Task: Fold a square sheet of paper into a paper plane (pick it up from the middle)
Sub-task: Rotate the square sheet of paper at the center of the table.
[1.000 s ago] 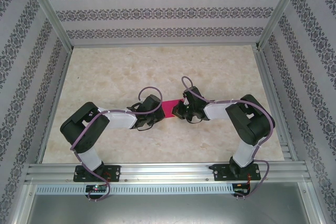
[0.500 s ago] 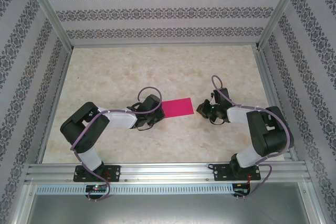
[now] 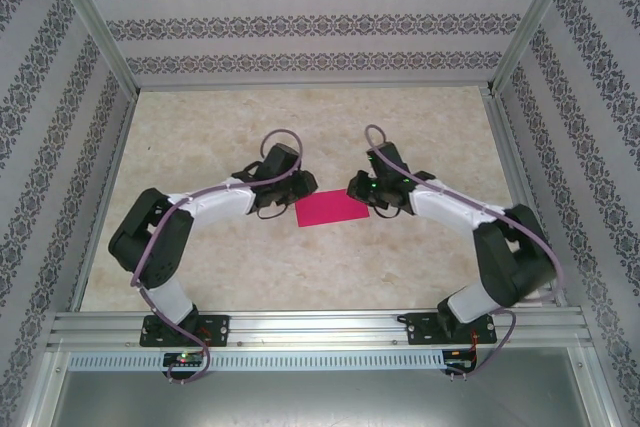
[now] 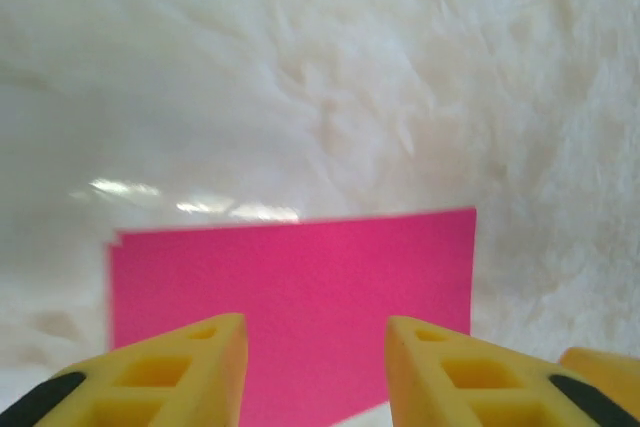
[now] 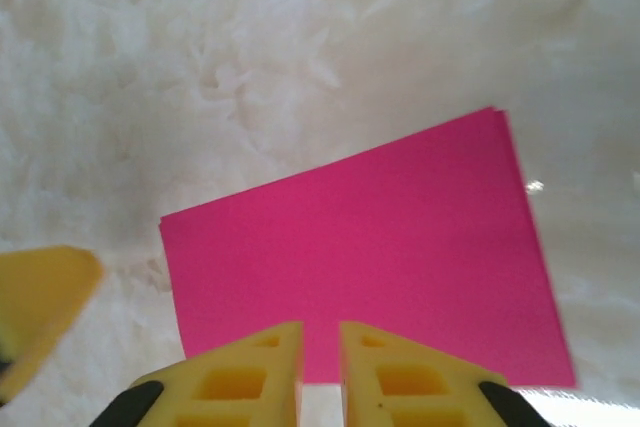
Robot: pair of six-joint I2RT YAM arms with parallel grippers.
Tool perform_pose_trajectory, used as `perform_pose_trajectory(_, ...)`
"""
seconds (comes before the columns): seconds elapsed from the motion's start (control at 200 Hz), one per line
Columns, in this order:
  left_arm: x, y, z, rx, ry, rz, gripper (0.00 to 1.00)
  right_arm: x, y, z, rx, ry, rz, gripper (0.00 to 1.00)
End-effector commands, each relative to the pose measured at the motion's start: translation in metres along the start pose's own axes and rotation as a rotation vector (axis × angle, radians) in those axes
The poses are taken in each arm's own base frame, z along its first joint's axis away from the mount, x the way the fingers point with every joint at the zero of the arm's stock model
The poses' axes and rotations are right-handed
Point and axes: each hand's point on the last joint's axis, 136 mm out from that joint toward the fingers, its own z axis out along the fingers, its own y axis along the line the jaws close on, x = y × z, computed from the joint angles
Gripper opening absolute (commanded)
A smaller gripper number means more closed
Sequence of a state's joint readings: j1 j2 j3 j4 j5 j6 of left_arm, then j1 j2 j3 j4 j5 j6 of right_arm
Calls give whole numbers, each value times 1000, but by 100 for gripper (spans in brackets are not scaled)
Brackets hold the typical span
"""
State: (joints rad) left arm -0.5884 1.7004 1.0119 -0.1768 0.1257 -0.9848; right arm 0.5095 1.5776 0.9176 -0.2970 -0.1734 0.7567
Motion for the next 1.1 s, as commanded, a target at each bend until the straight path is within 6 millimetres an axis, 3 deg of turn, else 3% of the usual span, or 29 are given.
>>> perform_pose_trajectory(0.0,-10,28,-19,-83,32,28,48,7,-7,22,130,52,-45,22)
perform_pose_trajectory(0.325,-34,86,-47,-152,15,-25,62,21,28,69,171,156,-152,27)
perform_pose_trajectory(0.425,-38,95,-49,-149,20,-42,63,36,42,77,158,211,-232,27)
perform_pose_trajectory(0.54,-43,97,-50,-140,19,-35,63,66,47,80,153,308,-358,27)
perform_pose_trajectory(0.629,-46,100,-51,-149,12,-34,64,94,38,75,136,407,-455,27)
perform_pose_trajectory(0.744,-47,100,-52,-146,13,-28,64,116,7,57,177,512,-560,27)
perform_pose_trajectory(0.864,-49,98,-53,-142,12,-22,65,103,-12,35,244,493,-596,28)
perform_pose_trajectory(0.954,-51,98,-55,-145,1,-23,66,74,4,20,213,370,-499,31)
perform_pose_trajectory(1.009,-53,97,-55,-146,-2,-20,67,54,16,14,194,264,-413,41)
perform_pose_trajectory(1.094,-54,97,-55,-147,-3,-17,68,33,14,9,236,138,-269,47)
